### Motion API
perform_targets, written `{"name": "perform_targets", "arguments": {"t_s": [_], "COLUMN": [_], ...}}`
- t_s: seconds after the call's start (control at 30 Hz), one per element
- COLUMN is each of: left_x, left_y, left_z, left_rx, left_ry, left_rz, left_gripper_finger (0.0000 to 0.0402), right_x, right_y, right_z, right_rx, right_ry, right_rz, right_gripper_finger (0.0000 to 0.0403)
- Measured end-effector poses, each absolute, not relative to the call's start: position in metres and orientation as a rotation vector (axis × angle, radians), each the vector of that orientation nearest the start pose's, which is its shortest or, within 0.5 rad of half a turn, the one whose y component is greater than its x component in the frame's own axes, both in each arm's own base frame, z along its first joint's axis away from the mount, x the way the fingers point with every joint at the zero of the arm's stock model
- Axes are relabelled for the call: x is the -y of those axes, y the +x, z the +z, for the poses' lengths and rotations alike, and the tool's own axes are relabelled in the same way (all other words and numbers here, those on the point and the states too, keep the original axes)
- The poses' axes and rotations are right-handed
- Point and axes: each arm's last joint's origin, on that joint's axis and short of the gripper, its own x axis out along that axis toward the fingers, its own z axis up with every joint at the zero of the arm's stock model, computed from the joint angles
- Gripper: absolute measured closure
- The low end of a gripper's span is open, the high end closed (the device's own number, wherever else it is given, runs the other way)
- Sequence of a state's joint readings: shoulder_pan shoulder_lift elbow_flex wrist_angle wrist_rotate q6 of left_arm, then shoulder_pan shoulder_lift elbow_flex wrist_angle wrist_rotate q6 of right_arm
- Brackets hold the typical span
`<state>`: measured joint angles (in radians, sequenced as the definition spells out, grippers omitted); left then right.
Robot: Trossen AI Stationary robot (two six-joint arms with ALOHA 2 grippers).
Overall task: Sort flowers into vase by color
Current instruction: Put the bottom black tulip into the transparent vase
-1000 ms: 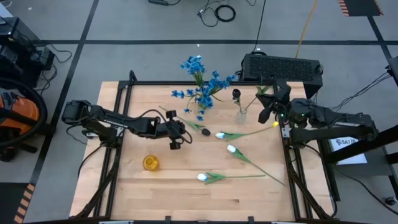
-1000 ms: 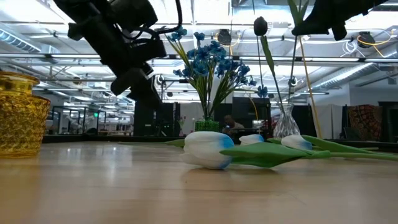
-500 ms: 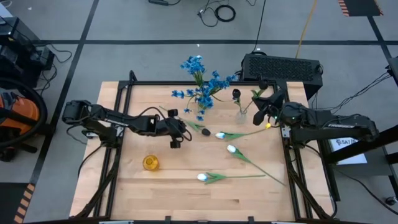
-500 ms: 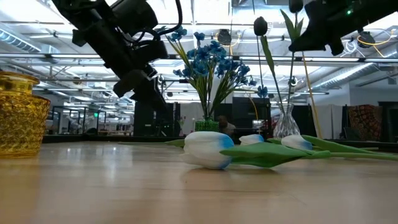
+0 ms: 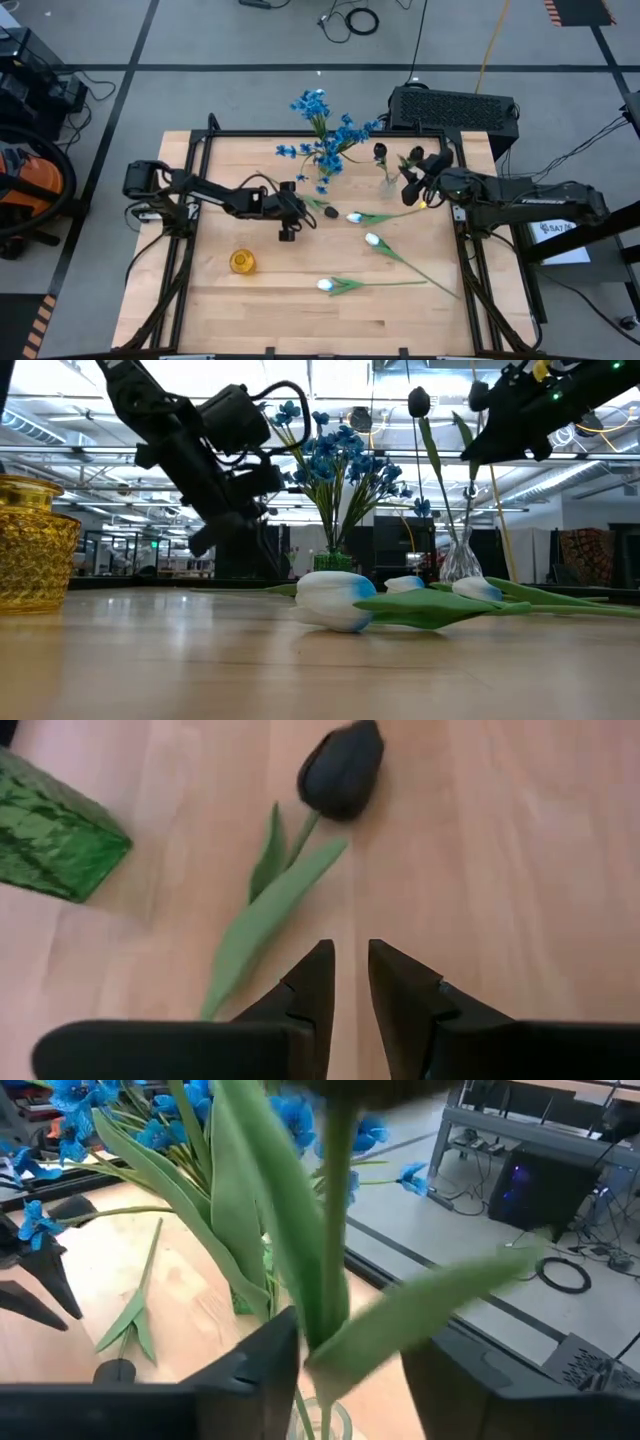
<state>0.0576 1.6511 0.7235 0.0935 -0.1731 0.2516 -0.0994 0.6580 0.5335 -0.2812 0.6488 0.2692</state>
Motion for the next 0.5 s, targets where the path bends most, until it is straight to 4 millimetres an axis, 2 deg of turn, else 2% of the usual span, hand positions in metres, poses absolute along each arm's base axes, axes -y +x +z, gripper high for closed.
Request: {"name": "perform_targets", "arguments": {"t_s": [0.3, 0.5], "left_x": [-0.025, -0.027], "left_y": [0.300, 0.296], "left_z": [0.133, 0.132], "left_rx": [-0.876, -0.927], "left_ry": [0.360, 0.404], "left_rz": [0.167, 0.201], "left_gripper_finger": [0.0340, 0.0340], "right_x": [0.029, 0.026], "right_y": [0.124, 0.121], "right_z": [0.271, 0.276], "right_rx": [-0.316, -0.339], "right_ry": [0.176, 0.223], "right_rz": [-0.782, -0.675], "right_gripper_finger": [0.0175, 0.0155]}}
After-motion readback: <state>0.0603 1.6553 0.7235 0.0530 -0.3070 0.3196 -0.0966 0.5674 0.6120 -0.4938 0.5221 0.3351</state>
